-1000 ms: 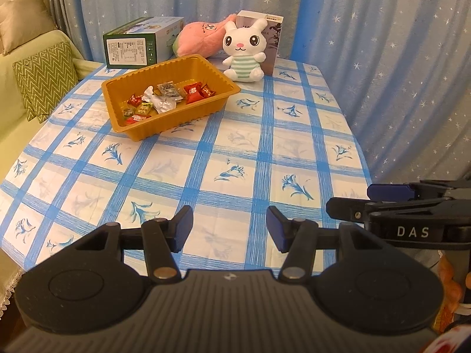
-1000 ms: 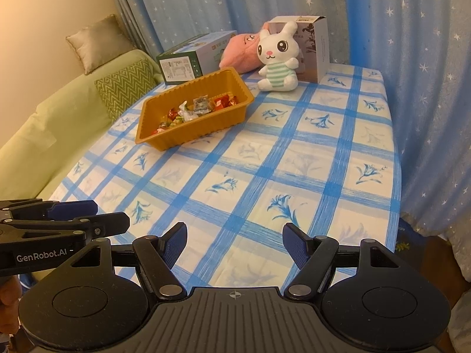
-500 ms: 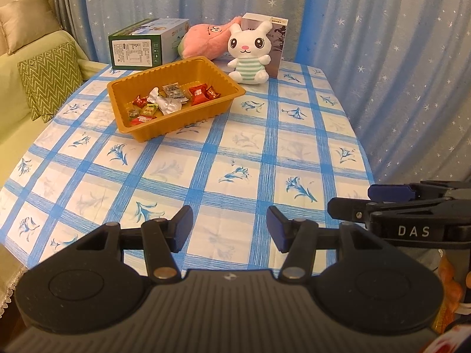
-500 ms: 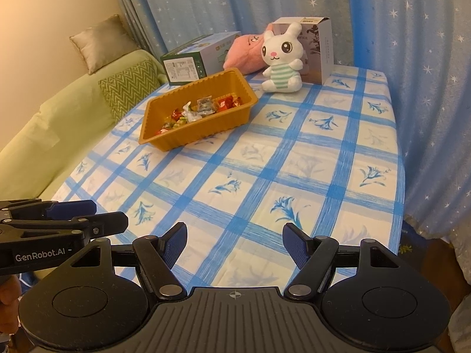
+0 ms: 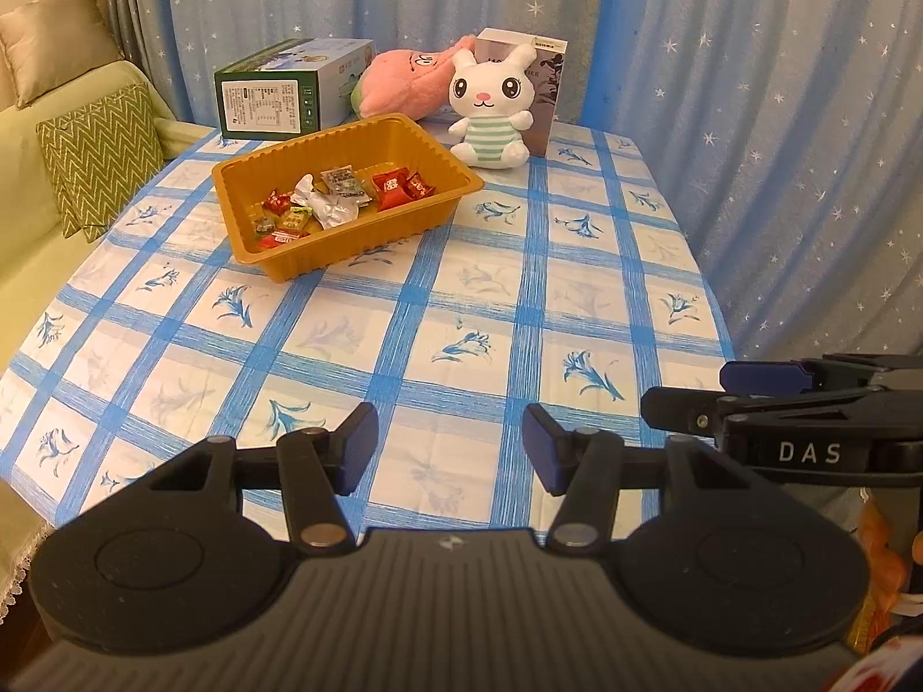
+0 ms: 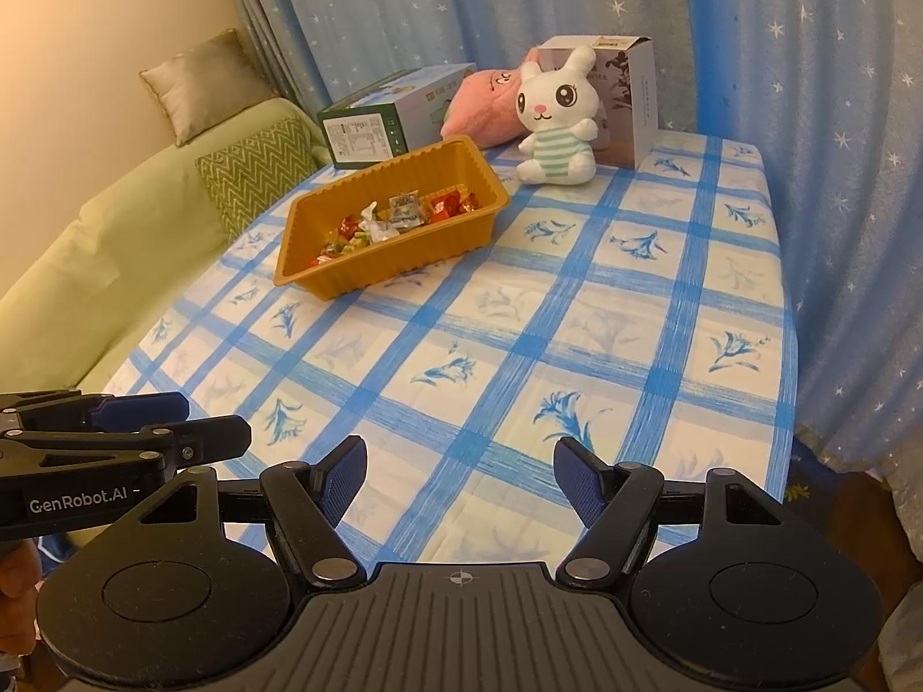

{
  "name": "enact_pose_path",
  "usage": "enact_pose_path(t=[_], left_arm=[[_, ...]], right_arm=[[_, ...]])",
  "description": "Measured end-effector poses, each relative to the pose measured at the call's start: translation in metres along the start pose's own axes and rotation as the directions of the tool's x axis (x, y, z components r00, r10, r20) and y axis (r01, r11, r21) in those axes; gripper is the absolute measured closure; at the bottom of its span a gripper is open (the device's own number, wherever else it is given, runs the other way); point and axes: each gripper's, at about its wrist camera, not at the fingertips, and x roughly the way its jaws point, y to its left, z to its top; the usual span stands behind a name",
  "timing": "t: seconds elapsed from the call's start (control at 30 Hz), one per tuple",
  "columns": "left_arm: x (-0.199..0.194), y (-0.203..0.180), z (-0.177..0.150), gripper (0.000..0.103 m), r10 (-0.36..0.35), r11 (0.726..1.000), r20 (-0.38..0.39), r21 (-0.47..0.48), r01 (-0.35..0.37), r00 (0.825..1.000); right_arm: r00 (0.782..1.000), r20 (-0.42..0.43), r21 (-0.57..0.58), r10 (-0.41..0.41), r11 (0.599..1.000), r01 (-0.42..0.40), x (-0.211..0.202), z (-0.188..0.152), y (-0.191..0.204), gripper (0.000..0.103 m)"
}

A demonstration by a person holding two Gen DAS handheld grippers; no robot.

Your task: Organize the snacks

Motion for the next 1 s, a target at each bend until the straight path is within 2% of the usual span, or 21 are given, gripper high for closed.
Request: enact_pose_path(t=[1.0], left_arm=[[0.0049, 0.0037, 0.0029, 0.050, 0.007, 1.000, 0.001, -0.003, -0.007, 1.000]], right_arm=[[1.000, 0.001, -0.001, 0.005, 1.000, -0.005, 0.0054, 0.0051, 0.0001, 0.031]])
